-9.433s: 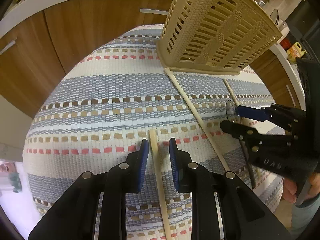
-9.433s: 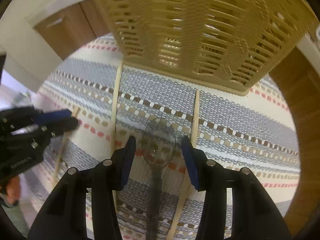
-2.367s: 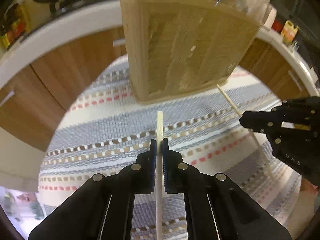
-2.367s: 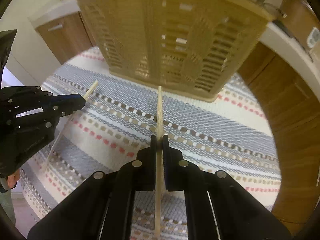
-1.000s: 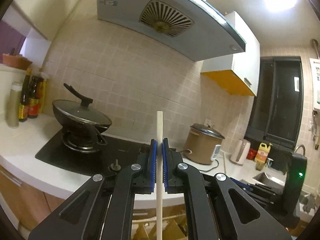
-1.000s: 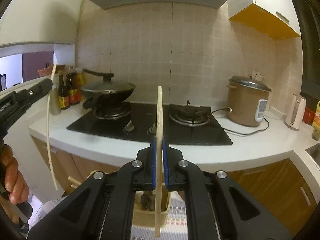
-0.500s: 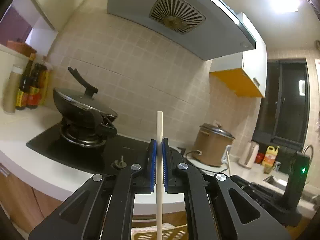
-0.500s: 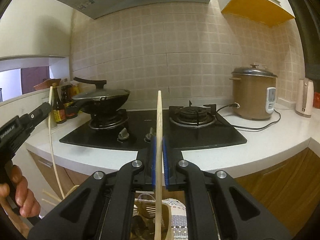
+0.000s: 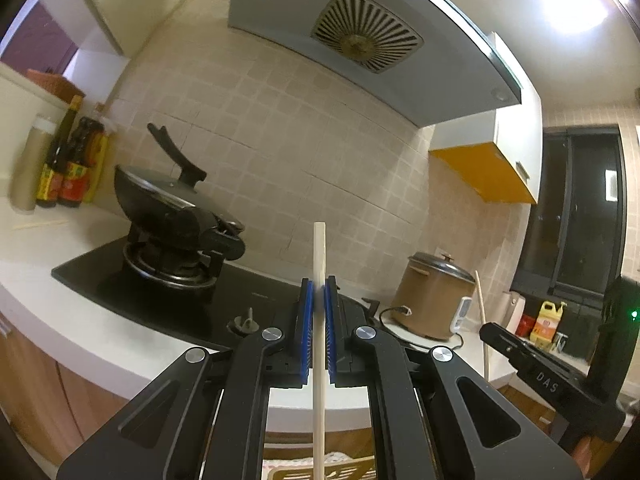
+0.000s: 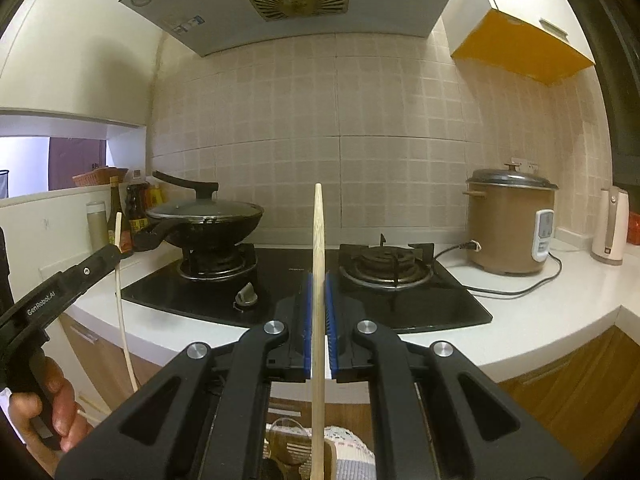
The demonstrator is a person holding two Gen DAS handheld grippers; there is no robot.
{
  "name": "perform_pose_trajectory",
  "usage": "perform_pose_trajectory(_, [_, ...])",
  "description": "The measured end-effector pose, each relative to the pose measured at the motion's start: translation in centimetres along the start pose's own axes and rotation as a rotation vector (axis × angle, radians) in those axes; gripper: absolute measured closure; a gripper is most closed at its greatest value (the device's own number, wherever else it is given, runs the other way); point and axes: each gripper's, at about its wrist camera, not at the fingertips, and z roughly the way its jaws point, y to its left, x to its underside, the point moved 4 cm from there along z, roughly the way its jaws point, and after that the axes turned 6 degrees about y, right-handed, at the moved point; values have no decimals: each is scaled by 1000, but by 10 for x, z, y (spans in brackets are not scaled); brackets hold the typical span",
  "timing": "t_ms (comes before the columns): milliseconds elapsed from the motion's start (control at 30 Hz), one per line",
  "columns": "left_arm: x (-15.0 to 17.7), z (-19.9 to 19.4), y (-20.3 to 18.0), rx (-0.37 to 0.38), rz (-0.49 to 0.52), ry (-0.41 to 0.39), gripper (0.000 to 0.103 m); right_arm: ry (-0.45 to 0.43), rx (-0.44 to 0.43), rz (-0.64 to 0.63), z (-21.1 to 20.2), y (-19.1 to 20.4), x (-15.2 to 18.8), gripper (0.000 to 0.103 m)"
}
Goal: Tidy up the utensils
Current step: 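Lift both chopsticks over the beige caddy and open both tools to drop them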
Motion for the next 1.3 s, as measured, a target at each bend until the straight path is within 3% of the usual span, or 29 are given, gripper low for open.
perform_pose_trajectory(600, [12,6,6,-54,29,-4,99,-11,-39,-17,20,0,25,98])
perform_pose_trajectory(1033, [9,4,10,-6,47,28,95,-27,-48,1,8,0,35,98])
perform_pose_trajectory(1100, [7,2,9,9,55,33,91,-24,-47,-5,5,2,36,98])
perform_pose_trajectory(1167, [3,-3,8,22,58,28,74,-26,-45,-14,-2,3,38,98])
perform_pose_trajectory(1300, [-5,-13,5,57,65,23,71,7,-67,-12,-13,3,43,97])
